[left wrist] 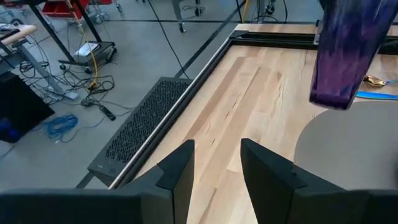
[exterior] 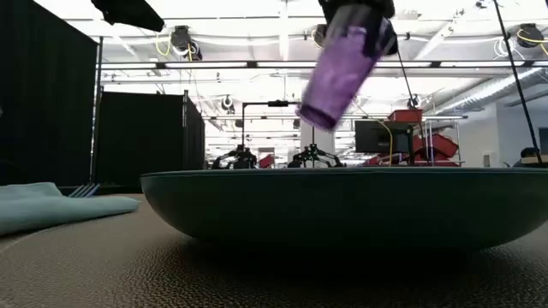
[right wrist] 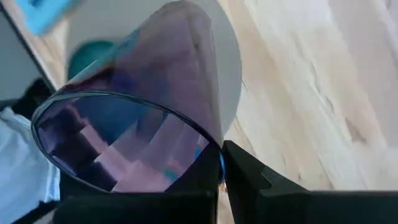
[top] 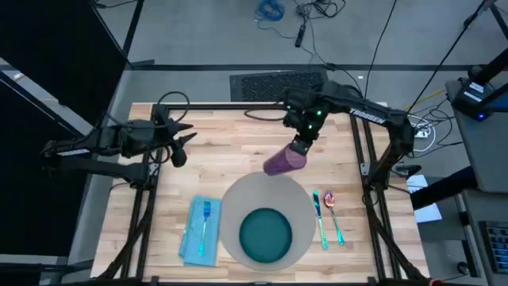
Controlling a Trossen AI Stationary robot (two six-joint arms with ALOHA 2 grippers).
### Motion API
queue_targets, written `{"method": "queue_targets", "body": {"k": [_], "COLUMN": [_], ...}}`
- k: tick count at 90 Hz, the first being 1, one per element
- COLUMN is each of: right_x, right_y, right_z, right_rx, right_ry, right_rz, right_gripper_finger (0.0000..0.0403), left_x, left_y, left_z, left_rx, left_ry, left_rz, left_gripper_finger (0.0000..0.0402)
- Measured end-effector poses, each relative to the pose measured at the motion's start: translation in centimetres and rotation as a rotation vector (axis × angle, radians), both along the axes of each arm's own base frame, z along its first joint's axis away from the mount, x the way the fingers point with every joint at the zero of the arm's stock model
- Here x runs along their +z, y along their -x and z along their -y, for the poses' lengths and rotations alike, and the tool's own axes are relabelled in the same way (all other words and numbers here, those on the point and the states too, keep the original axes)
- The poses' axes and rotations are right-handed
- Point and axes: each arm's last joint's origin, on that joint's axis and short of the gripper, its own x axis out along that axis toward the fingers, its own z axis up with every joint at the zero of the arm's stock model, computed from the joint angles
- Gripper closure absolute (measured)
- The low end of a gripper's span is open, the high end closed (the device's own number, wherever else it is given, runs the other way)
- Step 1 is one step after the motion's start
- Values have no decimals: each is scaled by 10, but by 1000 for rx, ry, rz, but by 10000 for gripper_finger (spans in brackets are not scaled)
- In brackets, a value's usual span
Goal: Set table place
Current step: Put the purple cup on the top of the gray mat
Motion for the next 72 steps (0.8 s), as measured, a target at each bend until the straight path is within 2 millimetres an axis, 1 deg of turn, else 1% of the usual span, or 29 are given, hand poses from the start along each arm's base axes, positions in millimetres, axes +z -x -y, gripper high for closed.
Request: {"method": "queue_targets", "body": {"k": [8,18,34,53,66,72], "right_x": [-15,-22,-23,-24,-25,-30], "right_y": [2,5,9,17,18,19], "right_z": [0,0,13,31,35,35], "right_rx": [-4,-11,-56,-114,-145,-147], "right_ry": [-19,-34,-32,14,26,15], "right_rz": [-57,-84,-91,-109,-125,-143], "right_gripper_finger": [403,403,403,403,403,403], "left_x": [0,-2,-2,-1,0,0], "left_y": [0,-1,-2,-3,-4,-4], "left_z": [0,0,0,0,1,1], "left_rx": [-3,-11,-21,-22,-34,-38], "left_ry": [2,6,12,10,15,17], "left_rz": [-1,-4,-9,5,18,18], "left_gripper_finger": [285,285,285,285,285,285]}}
